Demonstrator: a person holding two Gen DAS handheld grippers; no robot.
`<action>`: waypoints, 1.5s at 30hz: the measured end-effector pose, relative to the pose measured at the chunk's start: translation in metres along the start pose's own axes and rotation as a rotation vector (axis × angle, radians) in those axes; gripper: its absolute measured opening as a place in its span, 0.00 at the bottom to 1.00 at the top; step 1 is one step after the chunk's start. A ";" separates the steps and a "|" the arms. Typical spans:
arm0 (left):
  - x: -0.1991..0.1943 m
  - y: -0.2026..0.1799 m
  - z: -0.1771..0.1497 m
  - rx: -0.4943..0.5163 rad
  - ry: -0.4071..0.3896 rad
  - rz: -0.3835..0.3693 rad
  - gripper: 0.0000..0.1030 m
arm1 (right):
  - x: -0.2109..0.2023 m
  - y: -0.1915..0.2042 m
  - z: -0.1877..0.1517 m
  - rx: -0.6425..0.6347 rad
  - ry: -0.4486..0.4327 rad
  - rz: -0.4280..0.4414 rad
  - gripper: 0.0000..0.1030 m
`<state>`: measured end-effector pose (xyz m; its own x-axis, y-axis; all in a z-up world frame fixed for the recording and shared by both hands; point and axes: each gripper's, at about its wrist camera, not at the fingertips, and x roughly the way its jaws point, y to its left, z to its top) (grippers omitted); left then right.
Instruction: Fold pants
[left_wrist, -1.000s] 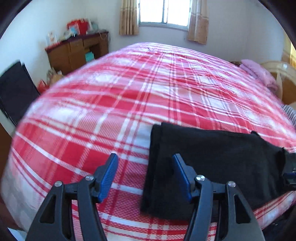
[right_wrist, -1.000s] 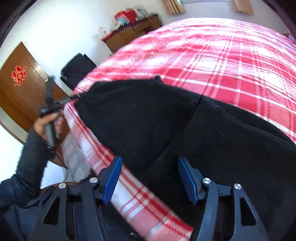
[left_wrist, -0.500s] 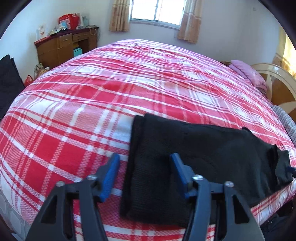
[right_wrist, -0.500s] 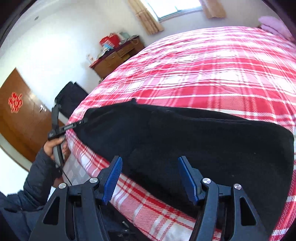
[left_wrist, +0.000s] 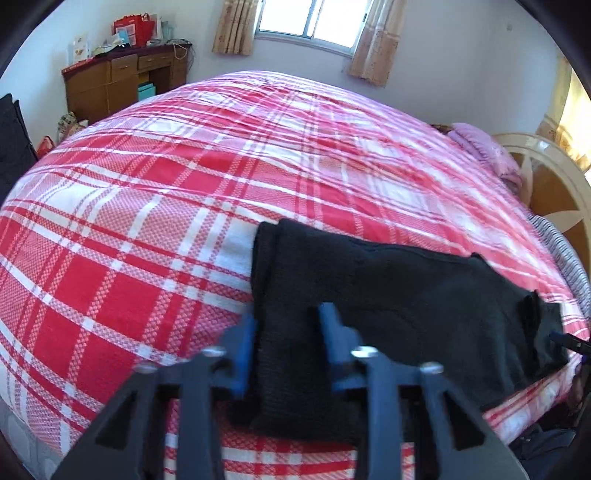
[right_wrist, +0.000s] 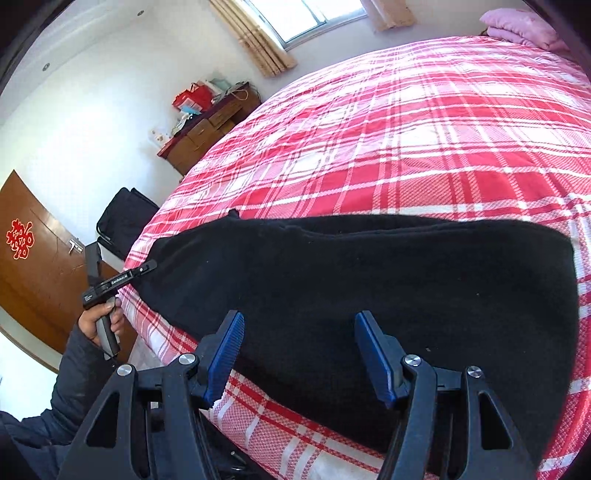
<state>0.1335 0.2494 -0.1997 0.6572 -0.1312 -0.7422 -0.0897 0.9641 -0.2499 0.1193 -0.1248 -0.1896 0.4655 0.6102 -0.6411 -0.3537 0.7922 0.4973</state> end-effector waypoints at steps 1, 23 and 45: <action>-0.002 0.000 0.000 -0.012 -0.004 -0.011 0.19 | -0.002 0.000 0.001 -0.002 -0.006 -0.001 0.62; -0.075 -0.227 0.054 0.209 -0.089 -0.507 0.18 | -0.081 -0.034 -0.002 0.050 -0.155 -0.142 0.62; 0.040 -0.430 -0.042 0.630 0.208 -0.452 0.19 | -0.124 -0.126 -0.001 0.319 -0.287 -0.232 0.62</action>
<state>0.1671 -0.1800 -0.1477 0.3702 -0.5202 -0.7696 0.6319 0.7483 -0.2019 0.1049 -0.3004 -0.1731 0.7235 0.3564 -0.5912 0.0314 0.8385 0.5440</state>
